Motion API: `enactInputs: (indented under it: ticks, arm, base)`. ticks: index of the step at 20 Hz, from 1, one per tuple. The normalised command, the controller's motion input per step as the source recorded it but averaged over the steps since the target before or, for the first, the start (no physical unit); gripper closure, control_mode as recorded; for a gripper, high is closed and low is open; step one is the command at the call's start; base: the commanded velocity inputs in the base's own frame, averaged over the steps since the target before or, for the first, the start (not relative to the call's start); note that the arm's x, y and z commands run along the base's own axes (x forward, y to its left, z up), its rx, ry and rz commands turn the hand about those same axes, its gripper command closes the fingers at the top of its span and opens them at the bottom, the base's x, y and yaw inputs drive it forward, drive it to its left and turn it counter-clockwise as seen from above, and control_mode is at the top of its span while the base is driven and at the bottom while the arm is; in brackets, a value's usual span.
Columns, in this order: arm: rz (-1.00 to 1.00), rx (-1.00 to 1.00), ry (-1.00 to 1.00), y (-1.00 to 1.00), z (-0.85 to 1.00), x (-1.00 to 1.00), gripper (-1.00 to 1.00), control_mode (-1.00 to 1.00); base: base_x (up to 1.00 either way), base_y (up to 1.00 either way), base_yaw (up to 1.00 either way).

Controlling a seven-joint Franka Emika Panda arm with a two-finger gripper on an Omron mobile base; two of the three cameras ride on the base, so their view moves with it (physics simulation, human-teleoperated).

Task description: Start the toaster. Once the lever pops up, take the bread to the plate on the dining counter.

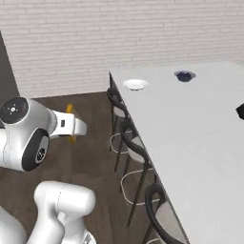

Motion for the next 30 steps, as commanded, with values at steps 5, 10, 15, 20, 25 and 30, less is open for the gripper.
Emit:
enactInputs:
  ticks: [5, 10, 15, 20, 25, 30]
  arm:
    - [0.00, 0.00, 0.00, 0.00, 0.00, 0.00, 1.00, 1.00]
    - [0.00, 0.00, 0.00, 0.00, 0.00, 0.00, 1.00, 1.00]
    - [0.00, 0.00, 0.00, 0.00, 0.00, 0.00, 1.00, 1.00]
    - [0.00, 0.00, 0.00, 0.00, 0.00, 0.00, 1.00, 1.00]
    - [0.00, 0.00, 0.00, 0.00, 0.00, 0.00, 1.00, 1.00]
    - [0.00, 0.00, 0.00, 0.00, 0.00, 0.00, 1.00, 1.00]
  base:
    - [1.00, 0.91, -0.49]
    - [1.00, 1.00, -0.45]
    - [1.00, 1.00, -0.45]
    - [1.00, 1.00, -0.44]
    - [0.87, 1.00, -0.42]
    - [0.98, 1.00, -0.43]
